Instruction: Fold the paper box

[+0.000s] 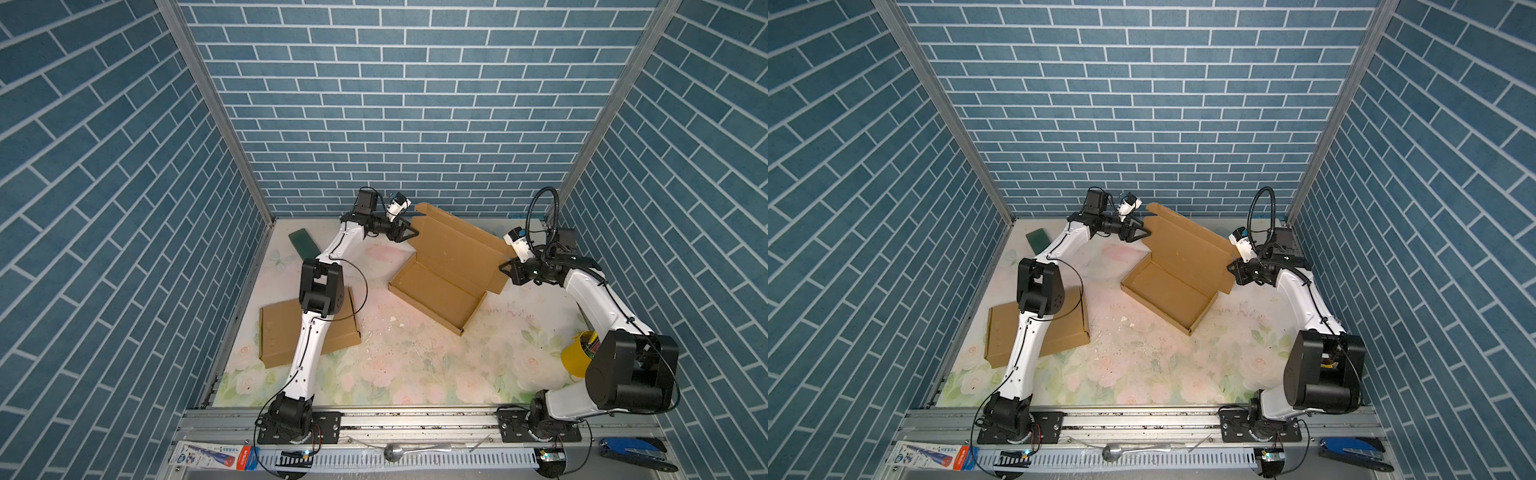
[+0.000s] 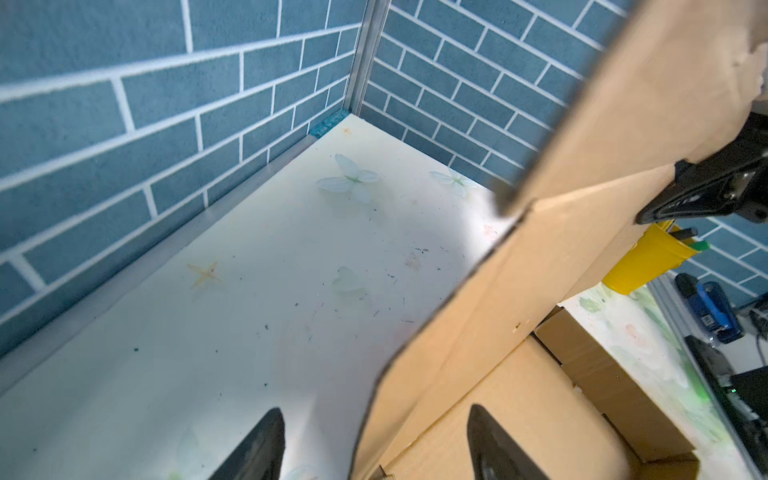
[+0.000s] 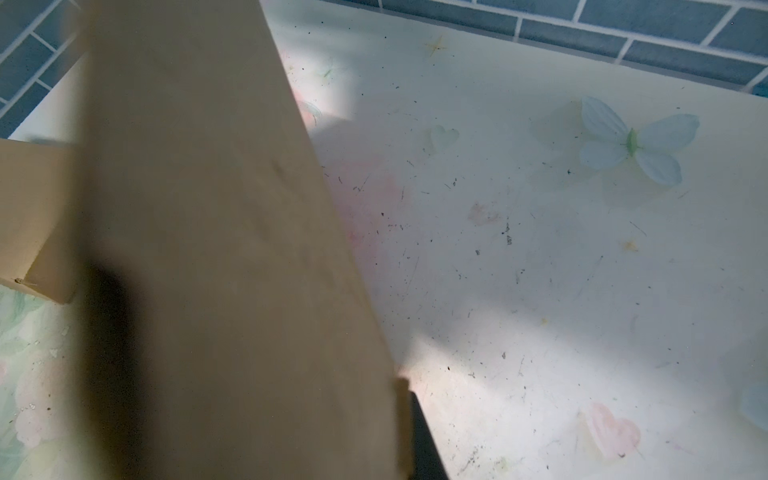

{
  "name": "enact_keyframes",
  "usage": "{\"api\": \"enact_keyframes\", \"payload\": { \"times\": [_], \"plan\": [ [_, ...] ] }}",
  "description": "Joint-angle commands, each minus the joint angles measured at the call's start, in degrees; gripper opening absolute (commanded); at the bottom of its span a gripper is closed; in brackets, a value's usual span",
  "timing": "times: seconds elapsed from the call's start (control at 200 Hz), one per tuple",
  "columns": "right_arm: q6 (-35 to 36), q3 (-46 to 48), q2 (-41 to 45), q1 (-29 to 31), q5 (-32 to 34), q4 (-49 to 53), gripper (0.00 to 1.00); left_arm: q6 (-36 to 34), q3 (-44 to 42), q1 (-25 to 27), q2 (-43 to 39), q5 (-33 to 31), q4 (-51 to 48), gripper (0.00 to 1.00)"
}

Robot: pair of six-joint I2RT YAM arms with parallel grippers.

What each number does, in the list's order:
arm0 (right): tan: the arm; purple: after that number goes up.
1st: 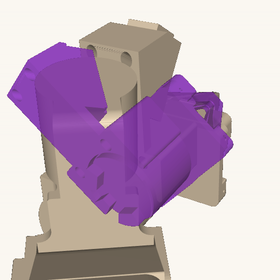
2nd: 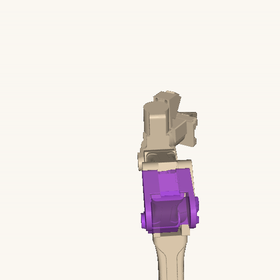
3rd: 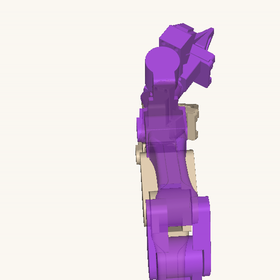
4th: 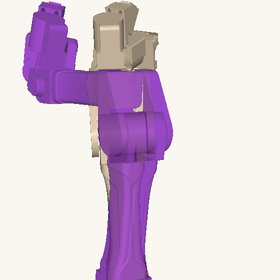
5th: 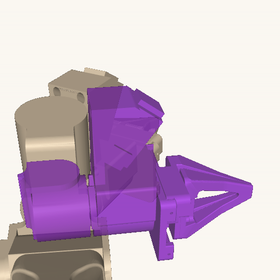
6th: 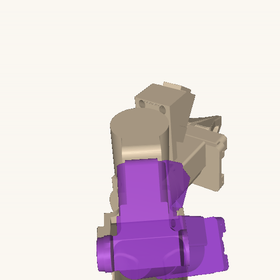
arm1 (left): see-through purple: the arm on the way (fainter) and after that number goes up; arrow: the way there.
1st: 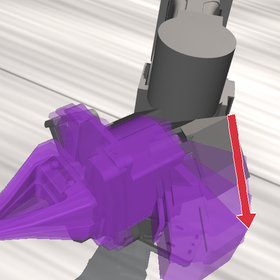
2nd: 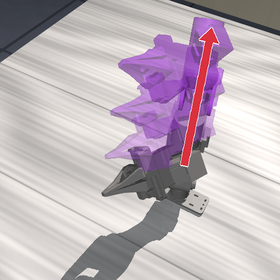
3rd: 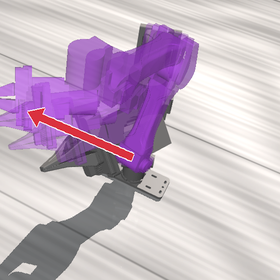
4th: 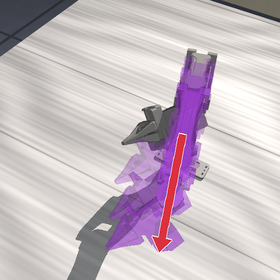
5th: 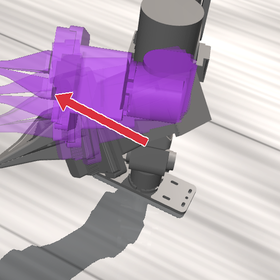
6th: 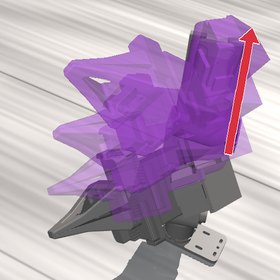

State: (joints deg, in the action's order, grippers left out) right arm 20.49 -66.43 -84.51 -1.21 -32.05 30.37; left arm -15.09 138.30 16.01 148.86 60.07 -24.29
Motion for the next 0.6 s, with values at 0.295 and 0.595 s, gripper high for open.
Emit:
{"api": "enact_keyframes", "payload": {
  "times": [0.295, 0.595],
  "plan": [
    [2.6, -1.3, -1.0, 0.7, 2.1, -0.9, 0.02, 0.4, -2.4, 0.8, -2.2, 3.8, 1.9, 0.31],
    [-9.2, -0.3, 1.2, 1.0, 3.8, -8.3, 0.0, 4.3, -23.3, 1.4, -15.0, 0.0, 18.2, 0.16]
  ]
}}
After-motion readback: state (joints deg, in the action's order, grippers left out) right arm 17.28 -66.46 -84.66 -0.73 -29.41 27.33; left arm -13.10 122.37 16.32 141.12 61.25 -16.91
